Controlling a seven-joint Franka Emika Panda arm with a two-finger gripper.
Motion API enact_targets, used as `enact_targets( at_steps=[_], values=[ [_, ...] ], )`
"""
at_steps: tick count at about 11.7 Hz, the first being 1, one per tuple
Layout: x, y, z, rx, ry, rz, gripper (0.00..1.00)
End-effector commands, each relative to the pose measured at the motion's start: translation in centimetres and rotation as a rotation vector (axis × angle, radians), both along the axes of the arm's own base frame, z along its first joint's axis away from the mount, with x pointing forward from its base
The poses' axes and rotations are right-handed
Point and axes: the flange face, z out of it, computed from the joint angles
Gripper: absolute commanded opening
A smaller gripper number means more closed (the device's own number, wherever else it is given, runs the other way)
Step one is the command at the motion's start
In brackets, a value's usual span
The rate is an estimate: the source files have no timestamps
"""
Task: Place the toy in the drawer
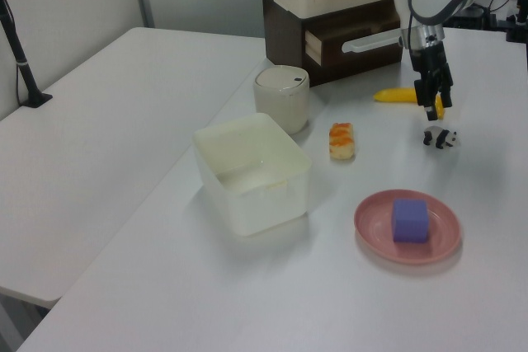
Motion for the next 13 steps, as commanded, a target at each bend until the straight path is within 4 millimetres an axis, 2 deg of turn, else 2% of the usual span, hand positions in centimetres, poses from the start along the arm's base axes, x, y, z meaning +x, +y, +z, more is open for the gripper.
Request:
enact_targets(
  at_steps=[1,3,4,7,8,9,13],
  values=[
    [0.8,1.8,-2.3,-0.01,-0.006,-0.001,0.71],
    [0.9,2.3,-2.9,-0.015,0.001,0.013,0.53],
    [0.9,2.2,-2.9,-0.019,-0.002,0.017,0.53],
    [0.7,2.2,-3.0,-0.047,0.011,0.049,0.28],
    [0.8,2.0,-2.5,-0.047,0.007,0.046,0.27],
    [1.3,2.0,-1.0,-0.046,-0.003,0.047,0.27],
    [5.2,1.0,9.2,-0.057,-0.088,0.041,0.27]
  ],
)
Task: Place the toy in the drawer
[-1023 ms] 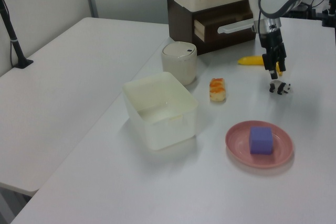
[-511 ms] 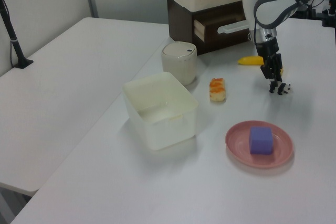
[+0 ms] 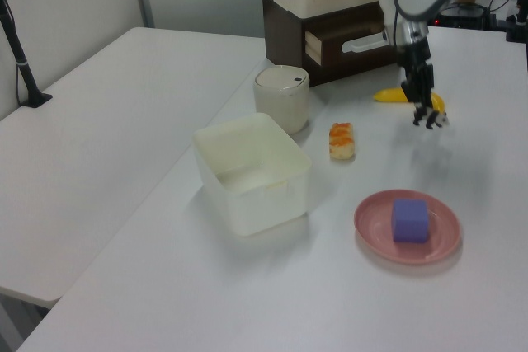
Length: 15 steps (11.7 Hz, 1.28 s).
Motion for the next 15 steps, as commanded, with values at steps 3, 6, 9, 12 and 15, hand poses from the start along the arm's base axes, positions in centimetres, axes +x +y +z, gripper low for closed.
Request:
enact_targets(
  at_steps=[3,6,9,12,15],
  values=[
    [3.5,-1.1,10.7,-0.047,-0.162,0.002,0.27],
    [5.3,-3.8,16.1,-0.13,-0.32,-0.004,0.27],
    [6.3,-8.4,19.1,-0.206,-0.517,-0.052,0.25],
    [7.3,-11.6,20.1,-0.278,-0.677,-0.086,0.25],
    [8.2,-14.5,18.7,-0.336,-0.74,-0.048,0.25]
  ],
)
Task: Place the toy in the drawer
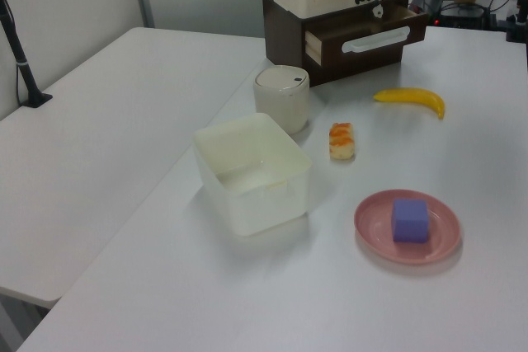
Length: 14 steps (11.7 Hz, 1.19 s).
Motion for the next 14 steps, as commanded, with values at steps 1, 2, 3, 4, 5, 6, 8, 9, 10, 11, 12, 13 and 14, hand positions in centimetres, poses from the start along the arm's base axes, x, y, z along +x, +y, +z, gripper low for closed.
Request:
enact_targets(
  at_steps=[1,2,3,4,5,6,8,9,10,11,12,13,14],
  values=[
    [1.0,-2.6,-1.8,-0.067,-0.026,0.045,0.26],
    [1.3,-3.0,-3.2,-0.064,-0.009,0.046,0.3],
    [1.5,-3.2,-3.8,-0.063,-0.001,0.045,0.33],
    [1.6,-3.3,-3.9,-0.065,-0.012,0.041,0.55],
    [1.5,-3.5,-3.7,-0.065,-0.02,0.036,0.73],
    [1.3,-4.0,-3.7,-0.06,-0.022,0.025,1.0],
    [1.4,-3.3,-3.1,-0.055,-0.029,0.028,1.0],
    [1.6,-2.4,-3.0,-0.049,-0.029,0.039,1.0],
    [1.9,-0.9,-3.2,-0.036,-0.023,0.05,1.0],
    [2.5,1.7,-3.2,-0.025,-0.024,0.073,1.0],
    [3.0,3.9,-3.7,-0.01,-0.004,0.09,1.0],
    [3.1,6.0,-4.1,0.007,0.038,0.112,1.0],
    [3.1,8.1,-4.4,0.018,0.079,0.132,1.0]
  ],
)
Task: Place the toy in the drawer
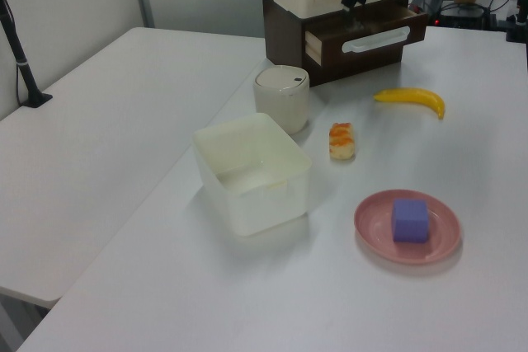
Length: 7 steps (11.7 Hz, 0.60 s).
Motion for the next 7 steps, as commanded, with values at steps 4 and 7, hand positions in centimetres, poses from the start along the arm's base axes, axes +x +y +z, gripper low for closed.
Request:
enact_targets(
  at_steps=[4,7],
  values=[
    [-2.0,12.5,-0.6,0.019,0.281,0.087,1.0],
    [-4.4,14.1,3.5,0.021,0.285,0.085,1.0]
  ],
)
